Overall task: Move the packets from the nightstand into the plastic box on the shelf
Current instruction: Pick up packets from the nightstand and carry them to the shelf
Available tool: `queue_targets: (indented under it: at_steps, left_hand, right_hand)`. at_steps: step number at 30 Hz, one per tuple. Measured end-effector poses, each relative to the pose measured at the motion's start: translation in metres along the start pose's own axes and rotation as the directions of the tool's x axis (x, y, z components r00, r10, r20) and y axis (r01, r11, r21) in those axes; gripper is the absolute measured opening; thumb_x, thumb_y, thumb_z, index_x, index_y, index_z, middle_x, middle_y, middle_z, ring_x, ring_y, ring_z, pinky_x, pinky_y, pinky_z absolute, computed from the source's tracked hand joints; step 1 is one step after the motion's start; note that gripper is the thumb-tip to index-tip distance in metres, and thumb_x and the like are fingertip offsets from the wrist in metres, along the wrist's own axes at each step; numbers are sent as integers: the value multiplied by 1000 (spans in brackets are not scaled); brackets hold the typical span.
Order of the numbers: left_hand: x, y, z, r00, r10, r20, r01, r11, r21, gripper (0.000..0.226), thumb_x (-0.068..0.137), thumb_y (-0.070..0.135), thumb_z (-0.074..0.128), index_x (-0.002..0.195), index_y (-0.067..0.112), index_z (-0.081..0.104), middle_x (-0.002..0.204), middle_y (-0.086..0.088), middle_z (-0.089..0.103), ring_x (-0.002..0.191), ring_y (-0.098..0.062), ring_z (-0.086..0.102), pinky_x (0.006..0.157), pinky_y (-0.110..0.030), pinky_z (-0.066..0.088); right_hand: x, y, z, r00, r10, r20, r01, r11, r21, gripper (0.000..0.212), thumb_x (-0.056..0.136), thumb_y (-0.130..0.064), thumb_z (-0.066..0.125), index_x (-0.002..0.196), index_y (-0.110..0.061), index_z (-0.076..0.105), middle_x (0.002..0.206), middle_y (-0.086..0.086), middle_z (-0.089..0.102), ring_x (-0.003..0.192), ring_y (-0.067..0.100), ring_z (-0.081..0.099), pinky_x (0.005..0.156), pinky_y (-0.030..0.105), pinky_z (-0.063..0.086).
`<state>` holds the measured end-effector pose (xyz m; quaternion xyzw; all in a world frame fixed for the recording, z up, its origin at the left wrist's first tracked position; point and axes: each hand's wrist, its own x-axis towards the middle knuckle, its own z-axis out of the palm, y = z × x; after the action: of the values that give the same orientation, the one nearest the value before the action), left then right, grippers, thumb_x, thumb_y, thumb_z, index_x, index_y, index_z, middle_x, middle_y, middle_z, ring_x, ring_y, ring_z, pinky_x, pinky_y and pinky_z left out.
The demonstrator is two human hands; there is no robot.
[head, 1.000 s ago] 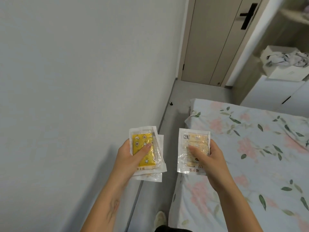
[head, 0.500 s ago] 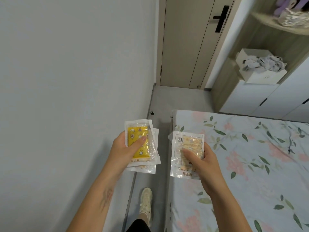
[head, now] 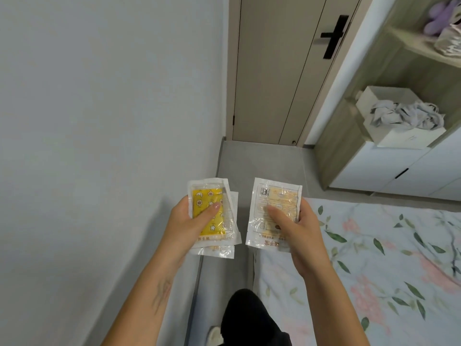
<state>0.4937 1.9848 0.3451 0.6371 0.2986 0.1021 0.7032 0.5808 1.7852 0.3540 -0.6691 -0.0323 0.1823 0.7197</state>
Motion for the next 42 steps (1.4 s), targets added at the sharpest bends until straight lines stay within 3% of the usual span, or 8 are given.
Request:
queue_targets:
  at_steps: [6,12,18,27,34,40,42]
  left_hand:
    - [96,26,27,999,-12,37,11,1000,9,23,81,33,75,103,30,68,93,9,76,83,-12,74,62,-26,58]
    - [232,58,65,997,-12,70,10,1000,18,23,80,34,76,102,32,68,95,9,76,85,-13,74,65,-30,59]
    - [373,114,124,995,-12,103,10,1000,19,16,82,30,75,97,33,69,91,11,76,81,-11,74,57,-23,57]
    - [525,171,204,980,-24,199,29,999,-25,14,84,23,73,95,30,72,94,4,77,82,-16,75,58,-26,58]
    - [648,209,302,915,-16,404,-5,999,50,17,85,20,73,102,23,70,94,1,77,82,-18,75,57,-28,58]
    - [763,254,400,806,-20,592,-41,995,89,17,85,15,73,101,18,69,92,-1,77,80,-16,75,57,-26,57]
    - [793,268,429,768,-29,640,-46,994,100,17,85,15,73,101,18,69,93,-3,77,83,-19,75,60,-29,58]
  right_hand:
    - [94,-9,-12,998,19,-66,-21,999,-26,24,86,-11,71,105,-23,64,97,-7,76,85,13,74,61,23,57]
    - [231,-19,-16,994,35,-99,-35,999,-3,28,86,-13,71,112,-18,63,103,-1,75,89,18,73,68,33,57]
    - [376,-63,-29,989,27,-148,-29,999,-13,28,84,-12,73,109,-20,63,99,-4,75,85,12,73,67,29,57]
    - [534,-114,-47,976,8,-216,-10,1000,-7,26,84,-11,73,108,-17,63,101,0,75,91,16,72,75,33,57]
    - [628,-136,-100,897,-21,-442,34,999,21,24,84,-11,73,105,-19,64,97,-2,76,89,16,72,77,33,58]
    - [727,-166,-140,783,-56,-620,96,995,31,22,85,-12,71,106,-18,65,96,-3,76,86,14,73,68,26,57]
    - [752,-177,-150,759,-55,-649,99,995,32,24,86,-13,71,108,-17,64,98,0,76,88,16,73,71,30,58]
